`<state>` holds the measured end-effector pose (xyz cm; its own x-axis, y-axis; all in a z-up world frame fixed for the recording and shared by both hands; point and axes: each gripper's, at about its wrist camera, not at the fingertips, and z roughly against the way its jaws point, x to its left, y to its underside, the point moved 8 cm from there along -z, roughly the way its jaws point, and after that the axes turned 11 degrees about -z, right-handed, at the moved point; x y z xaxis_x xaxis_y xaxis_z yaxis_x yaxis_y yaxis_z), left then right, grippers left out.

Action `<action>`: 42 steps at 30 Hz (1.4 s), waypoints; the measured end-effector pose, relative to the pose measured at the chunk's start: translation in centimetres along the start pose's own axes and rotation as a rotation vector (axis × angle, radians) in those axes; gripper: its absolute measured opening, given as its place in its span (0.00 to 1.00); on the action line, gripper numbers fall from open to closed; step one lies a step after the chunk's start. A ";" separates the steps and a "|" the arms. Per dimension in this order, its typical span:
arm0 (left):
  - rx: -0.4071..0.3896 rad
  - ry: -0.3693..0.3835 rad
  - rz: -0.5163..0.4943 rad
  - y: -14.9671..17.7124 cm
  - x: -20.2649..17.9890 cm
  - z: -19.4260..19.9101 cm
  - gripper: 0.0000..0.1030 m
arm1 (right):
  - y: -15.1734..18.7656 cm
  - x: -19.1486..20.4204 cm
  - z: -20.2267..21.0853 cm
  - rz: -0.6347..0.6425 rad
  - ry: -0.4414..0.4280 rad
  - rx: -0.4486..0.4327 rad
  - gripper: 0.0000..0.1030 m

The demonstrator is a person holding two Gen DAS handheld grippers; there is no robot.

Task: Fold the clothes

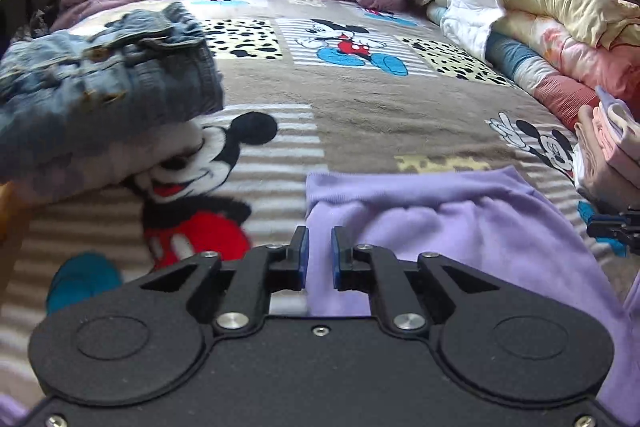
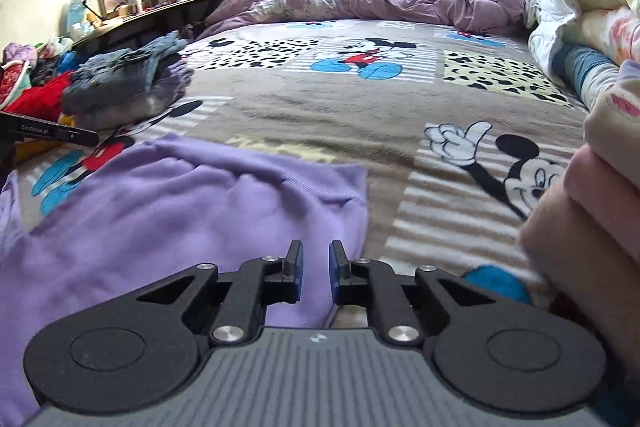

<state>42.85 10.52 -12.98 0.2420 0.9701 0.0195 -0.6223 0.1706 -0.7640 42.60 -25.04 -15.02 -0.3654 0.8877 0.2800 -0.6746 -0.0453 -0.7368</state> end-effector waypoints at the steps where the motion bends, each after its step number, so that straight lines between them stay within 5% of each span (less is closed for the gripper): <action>1: 0.000 0.004 -0.010 0.4 -0.5 0.2 0.07 | 0.5 0.3 0.0 0.000 -0.008 0.007 0.14; 6: 0.093 0.035 -0.097 3.0 -3.4 -2.3 0.07 | 3.6 0.5 -1.1 0.027 0.029 0.065 0.13; 8: 0.137 0.022 -0.059 4.4 -2.8 -3.9 0.08 | 4.2 0.0 -1.3 -0.015 0.019 0.074 0.10; 10: 0.122 0.042 0.023 3.8 -2.2 -3.1 0.08 | 3.9 -0.9 -1.0 -0.111 0.000 0.068 0.07; 13: 0.048 0.071 0.008 3.2 -3.4 0.6 0.08 | 3.4 0.0 1.9 -0.106 -0.003 -0.003 0.16; 17: -0.010 0.063 0.002 5.5 -5.4 5.5 0.26 | 4.9 2.2 6.3 -0.077 -0.028 -0.103 0.16; 20: -0.026 0.049 0.012 8.0 -6.7 7.3 0.30 | 7.6 2.8 6.7 -0.055 0.037 -0.086 0.16; 22: 0.005 0.041 0.015 10.1 -7.2 6.8 0.45 | 9.8 2.7 5.8 -0.005 0.124 -0.046 0.15; 25: -0.001 -0.099 -0.066 12.2 -8.0 7.4 0.35 | 10.8 3.1 6.0 0.018 0.204 -0.067 0.17; 28: -0.115 -0.093 -0.088 12.7 -10.3 10.8 0.45 | 10.6 6.7 9.5 0.061 0.158 -0.178 0.18; 31: -0.092 -0.111 -0.112 15.2 -11.6 10.8 0.50 | 12.3 8.9 11.5 0.057 0.143 -0.229 0.19; 34: -0.068 -0.106 -0.096 16.6 -11.7 10.9 0.51 | 16.7 8.7 9.5 0.033 0.204 -0.090 0.19; 35: -0.090 -0.109 -0.091 16.3 -11.5 11.8 0.51 | 17.2 8.9 10.2 0.022 0.202 -0.136 0.19; 39: -0.185 -0.070 0.076 14.2 -7.6 13.5 0.51 | 17.8 10.4 12.6 0.017 0.169 -0.175 0.19; 42: -0.223 0.110 0.359 13.0 -3.0 11.6 0.51 | 18.9 11.7 13.1 0.027 0.149 -0.183 0.21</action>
<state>25.38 11.83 -15.46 0.1252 0.9348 -0.3325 -0.5082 -0.2274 -0.8307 17.13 -21.51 -17.58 -0.2742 0.9456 0.1750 -0.5335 0.0019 -0.8458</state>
